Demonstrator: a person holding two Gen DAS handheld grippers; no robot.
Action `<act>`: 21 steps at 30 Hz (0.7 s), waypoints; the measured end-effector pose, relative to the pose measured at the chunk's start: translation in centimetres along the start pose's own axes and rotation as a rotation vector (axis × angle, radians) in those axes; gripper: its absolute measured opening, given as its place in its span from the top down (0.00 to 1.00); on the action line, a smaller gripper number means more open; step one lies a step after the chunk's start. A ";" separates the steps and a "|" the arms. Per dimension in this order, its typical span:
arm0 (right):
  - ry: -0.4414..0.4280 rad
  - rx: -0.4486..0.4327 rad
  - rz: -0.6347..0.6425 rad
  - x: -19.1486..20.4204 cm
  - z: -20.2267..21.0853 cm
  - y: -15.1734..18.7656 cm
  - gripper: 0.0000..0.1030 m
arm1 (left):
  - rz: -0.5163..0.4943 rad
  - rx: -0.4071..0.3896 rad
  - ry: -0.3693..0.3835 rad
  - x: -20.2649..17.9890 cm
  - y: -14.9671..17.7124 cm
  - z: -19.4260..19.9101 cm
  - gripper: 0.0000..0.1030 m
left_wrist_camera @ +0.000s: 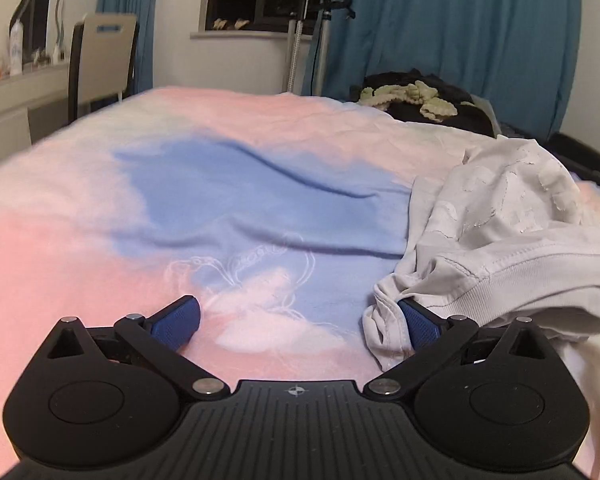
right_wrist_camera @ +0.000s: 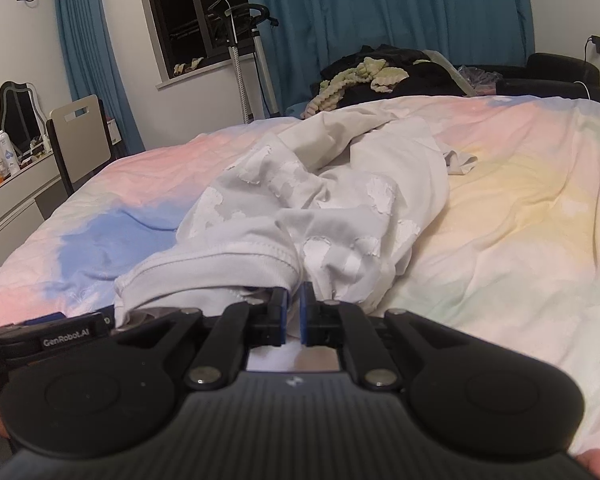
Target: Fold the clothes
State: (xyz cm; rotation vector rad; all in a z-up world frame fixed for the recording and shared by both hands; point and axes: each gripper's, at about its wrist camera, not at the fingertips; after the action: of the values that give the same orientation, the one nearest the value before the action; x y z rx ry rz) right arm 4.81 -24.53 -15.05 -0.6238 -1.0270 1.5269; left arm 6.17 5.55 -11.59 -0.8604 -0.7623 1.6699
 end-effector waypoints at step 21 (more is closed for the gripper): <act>-0.025 0.064 -0.018 0.1 -0.9 0.8 0.93 | 0.039 -0.052 0.029 0.2 1.0 0.4 0.00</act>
State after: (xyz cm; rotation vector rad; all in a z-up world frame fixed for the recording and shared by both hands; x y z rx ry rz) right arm 5.14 -24.15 -16.18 -0.5511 -0.9960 1.5491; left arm 5.34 5.51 -12.21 -0.9394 -0.7767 1.6745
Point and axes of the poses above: each gripper's, at about its wrist camera, not at the fingertips, and z roughly against the way its jaws point, x to its left, y to its underside, and after that the axes turned 5 degrees about z, right-handed
